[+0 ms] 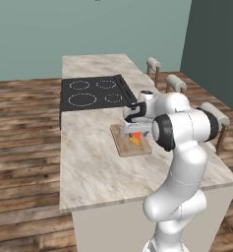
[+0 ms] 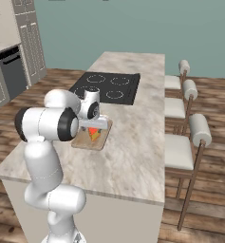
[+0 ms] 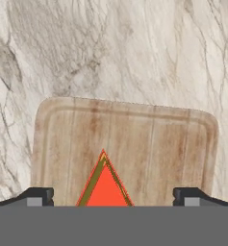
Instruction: Retrieve the reheated potato from the microwave, then place the potato, cheese, and condiment on the cutting board.
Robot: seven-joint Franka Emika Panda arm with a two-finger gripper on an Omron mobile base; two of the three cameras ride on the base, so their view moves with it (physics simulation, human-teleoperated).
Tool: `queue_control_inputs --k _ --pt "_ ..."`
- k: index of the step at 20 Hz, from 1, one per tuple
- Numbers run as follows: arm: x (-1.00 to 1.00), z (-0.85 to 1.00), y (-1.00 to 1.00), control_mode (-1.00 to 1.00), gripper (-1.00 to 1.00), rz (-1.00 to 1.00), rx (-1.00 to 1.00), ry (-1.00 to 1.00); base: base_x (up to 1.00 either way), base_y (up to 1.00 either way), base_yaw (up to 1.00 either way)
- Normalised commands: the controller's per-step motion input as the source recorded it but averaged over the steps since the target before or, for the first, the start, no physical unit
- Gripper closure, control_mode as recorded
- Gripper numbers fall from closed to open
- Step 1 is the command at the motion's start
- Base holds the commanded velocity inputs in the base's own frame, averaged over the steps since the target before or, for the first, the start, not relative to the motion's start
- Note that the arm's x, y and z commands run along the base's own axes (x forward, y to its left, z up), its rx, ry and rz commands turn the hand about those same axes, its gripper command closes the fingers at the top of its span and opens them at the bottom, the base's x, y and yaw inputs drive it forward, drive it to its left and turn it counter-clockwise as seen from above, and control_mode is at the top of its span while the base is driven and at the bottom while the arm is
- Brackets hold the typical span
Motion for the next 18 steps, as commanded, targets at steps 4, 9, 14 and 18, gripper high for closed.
queue_control_inputs --k 4,9,14,18 --pt "-0.29 0.24 0.0 -1.0 -1.0 0.0 0.0 0.0 0.0 0.0 0.0" --pt "-0.37 0.21 0.0 -1.0 -1.0 0.0 0.0 0.0 0.0 0.0 0.0" --pt "-0.39 0.22 0.0 -1.0 -1.0 0.0 0.0 0.0 0.0 0.0 0.0" --pt "-0.42 0.17 0.0 -1.0 -1.0 0.0 -0.02 -0.01 0.0 0.0 0.0"
